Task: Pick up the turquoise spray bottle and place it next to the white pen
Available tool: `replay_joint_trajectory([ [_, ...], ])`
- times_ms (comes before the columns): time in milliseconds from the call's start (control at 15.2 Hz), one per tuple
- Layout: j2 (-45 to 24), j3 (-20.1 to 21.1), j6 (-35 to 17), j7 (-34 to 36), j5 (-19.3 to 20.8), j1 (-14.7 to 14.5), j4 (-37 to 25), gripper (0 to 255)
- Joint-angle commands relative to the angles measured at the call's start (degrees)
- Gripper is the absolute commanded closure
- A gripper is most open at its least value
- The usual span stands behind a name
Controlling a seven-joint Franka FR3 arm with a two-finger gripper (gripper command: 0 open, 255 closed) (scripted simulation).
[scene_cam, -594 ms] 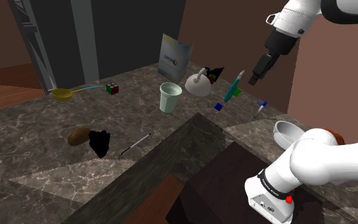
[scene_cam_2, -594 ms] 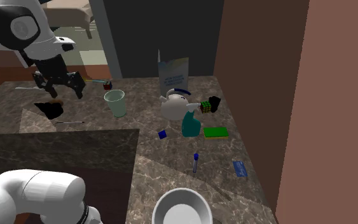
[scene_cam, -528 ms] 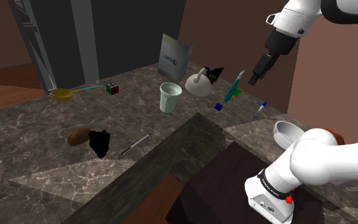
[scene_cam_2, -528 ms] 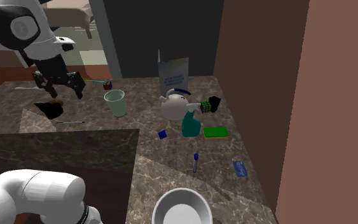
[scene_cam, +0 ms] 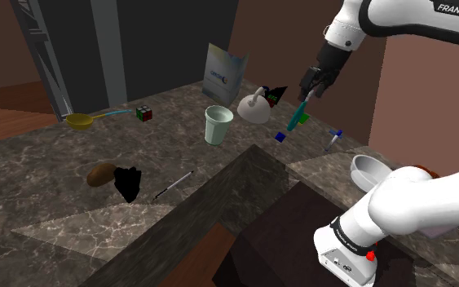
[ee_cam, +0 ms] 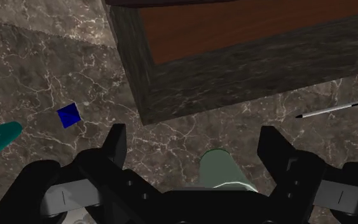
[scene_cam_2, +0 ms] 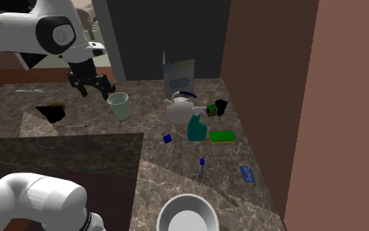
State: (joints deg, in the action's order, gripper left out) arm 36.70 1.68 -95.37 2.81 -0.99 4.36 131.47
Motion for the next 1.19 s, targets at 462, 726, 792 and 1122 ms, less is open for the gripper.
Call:
replay_joint_trajectory([
  [462,-14.8,-2.4,-8.9,7.7,3.3,6.3,-6.0,0],
  [726,-21.0,-3.9,-11.8,11.0,4.5,8.8,-9.5,0],
  [792,-22.5,-4.4,-12.4,11.9,4.8,9.4,-10.4,0],
  [1122,-30.0,-6.6,-15.0,15.8,5.9,12.3,-15.4,0],
])
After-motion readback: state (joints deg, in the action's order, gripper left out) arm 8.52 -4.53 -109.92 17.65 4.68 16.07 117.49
